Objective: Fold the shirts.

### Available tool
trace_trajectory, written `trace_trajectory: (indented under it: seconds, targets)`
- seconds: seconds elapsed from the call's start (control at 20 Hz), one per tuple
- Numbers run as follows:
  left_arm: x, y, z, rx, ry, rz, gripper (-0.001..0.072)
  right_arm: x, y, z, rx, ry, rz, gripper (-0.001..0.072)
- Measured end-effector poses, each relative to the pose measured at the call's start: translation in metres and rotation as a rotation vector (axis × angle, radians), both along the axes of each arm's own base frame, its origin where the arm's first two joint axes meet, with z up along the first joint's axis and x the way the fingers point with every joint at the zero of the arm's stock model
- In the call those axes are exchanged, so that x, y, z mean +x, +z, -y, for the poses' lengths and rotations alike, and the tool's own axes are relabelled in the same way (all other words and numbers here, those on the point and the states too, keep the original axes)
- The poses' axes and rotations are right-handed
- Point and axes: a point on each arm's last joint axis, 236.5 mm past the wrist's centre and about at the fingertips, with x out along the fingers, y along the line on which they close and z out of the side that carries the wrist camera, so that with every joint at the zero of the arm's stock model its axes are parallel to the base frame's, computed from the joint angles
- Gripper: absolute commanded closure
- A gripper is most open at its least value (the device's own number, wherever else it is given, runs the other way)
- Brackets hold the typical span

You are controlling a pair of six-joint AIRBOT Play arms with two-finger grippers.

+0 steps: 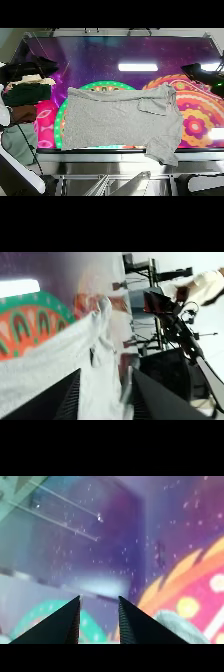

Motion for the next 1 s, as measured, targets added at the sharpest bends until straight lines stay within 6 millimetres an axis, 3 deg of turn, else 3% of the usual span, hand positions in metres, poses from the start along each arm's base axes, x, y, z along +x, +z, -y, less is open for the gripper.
trace_trajectory:
  seconds: [0.1, 0.15, 0.25, 0.4, 0.45, 0.5, 0.55, 0.6, 0.65, 0.8, 1.0]
  targets:
    - [-0.019, 0.007, -0.01, -0.029, -0.028, -0.038, 0.0715, -0.025, -0.007, 0.006, 0.001, 0.056, -0.075, 0.0547]
    - [-0.027, 0.008, -0.012, -0.041, -0.037, -0.057, 0.0714, -0.04, -0.014, 0.007, 0.004, 0.082, -0.119, 0.0608]
    - [-0.046, 0.009, -0.012, -0.05, -0.057, -0.087, 0.0715, -0.071, -0.025, 0.007, 0.019, 0.114, -0.204, 0.0614]
    - [-0.084, -0.015, -0.006, 0.059, -0.089, -0.171, 0.0714, -0.12, -0.04, 0.004, 0.029, 0.123, -0.321, 0.0653]
    - [-0.099, -0.026, -0.003, 0.111, -0.094, -0.207, 0.0712, -0.135, -0.045, 0.003, 0.029, 0.115, -0.362, 0.0576]
    - [-0.121, -0.038, -0.001, 0.172, -0.106, -0.253, 0.0708, -0.155, -0.052, 0.002, 0.032, 0.091, -0.424, 0.0321]
    - [-0.139, -0.048, 0.001, 0.215, -0.117, -0.29, 0.0495, -0.174, -0.06, 0.003, 0.022, 0.074, -0.494, 0.0222]
    - [-0.16, -0.059, 0.003, 0.261, -0.132, -0.332, 0.0165, -0.195, -0.072, 0.006, 0.003, 0.053, -0.585, 0.0197]
    - [-0.178, -0.068, 0.003, 0.301, -0.143, -0.371, -0.0002, -0.217, -0.085, 0.009, -0.023, 0.037, -0.683, 0.0201]
    - [-0.227, -0.099, 0.002, 0.406, -0.159, -0.496, -0.0001, -0.278, -0.109, 0.02, -0.102, 0.027, -0.939, 0.0206]
    - [-0.276, -0.132, 0.01, 0.458, -0.176, -0.628, -0.0001, -0.322, -0.116, 0.014, -0.114, 0.08, -1.095, 0.0206]
